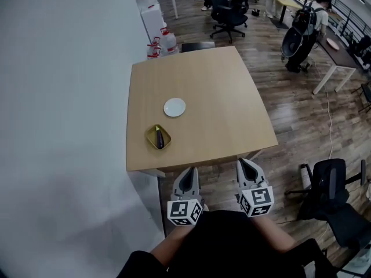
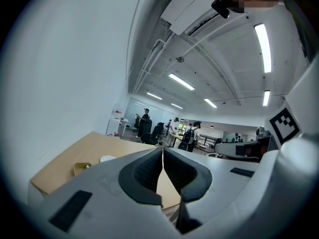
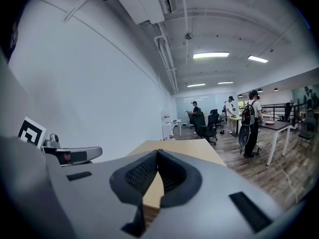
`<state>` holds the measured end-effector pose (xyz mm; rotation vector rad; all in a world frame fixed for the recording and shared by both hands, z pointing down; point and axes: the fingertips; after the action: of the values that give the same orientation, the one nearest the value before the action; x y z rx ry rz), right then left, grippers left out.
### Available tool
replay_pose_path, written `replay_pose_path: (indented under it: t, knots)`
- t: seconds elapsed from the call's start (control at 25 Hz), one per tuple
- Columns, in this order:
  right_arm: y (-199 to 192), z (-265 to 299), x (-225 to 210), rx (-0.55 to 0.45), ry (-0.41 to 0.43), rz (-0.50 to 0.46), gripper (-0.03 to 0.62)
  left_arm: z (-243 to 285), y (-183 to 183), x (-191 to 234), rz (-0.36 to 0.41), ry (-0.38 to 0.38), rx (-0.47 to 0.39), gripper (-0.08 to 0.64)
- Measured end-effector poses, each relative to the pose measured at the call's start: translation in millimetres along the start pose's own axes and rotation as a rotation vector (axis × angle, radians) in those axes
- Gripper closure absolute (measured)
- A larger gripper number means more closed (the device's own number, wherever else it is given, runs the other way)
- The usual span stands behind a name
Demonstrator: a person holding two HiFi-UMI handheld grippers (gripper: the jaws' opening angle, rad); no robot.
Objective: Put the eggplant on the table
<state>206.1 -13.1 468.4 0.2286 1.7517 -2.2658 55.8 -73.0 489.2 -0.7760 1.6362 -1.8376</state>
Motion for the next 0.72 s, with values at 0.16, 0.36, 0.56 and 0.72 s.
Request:
replay_pose_path:
  t: [0.16,0.36,0.56,0.72]
  knots:
    - [-4,-7,-8,0.002,-0.009,-0.025,0.532,-3,1,-6,0.017,0.003,-0.002,0.541]
    - [-11,-5,-5,0.008,-0.003,-0.031,0.532,-8,-4,-2,0.009,0.019,0.009,0.541]
    - [-13,-3,3,0.011,0.006,-0.043,0.532,-10,-6,2,0.008,0.024,0.017,0.541]
    - [-12,-2,5,-0.004,-0.006,-0.055,0.532,-11,-8,5,-0.001,0.021,0.014,0.541]
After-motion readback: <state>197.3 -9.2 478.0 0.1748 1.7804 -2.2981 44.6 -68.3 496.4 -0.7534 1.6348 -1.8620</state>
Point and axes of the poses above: the fingertips, and each gripper's own axes: z forward along the fingers, x to its left, y out of its top, and after that the axes turned 13 degrees about z, right-handed
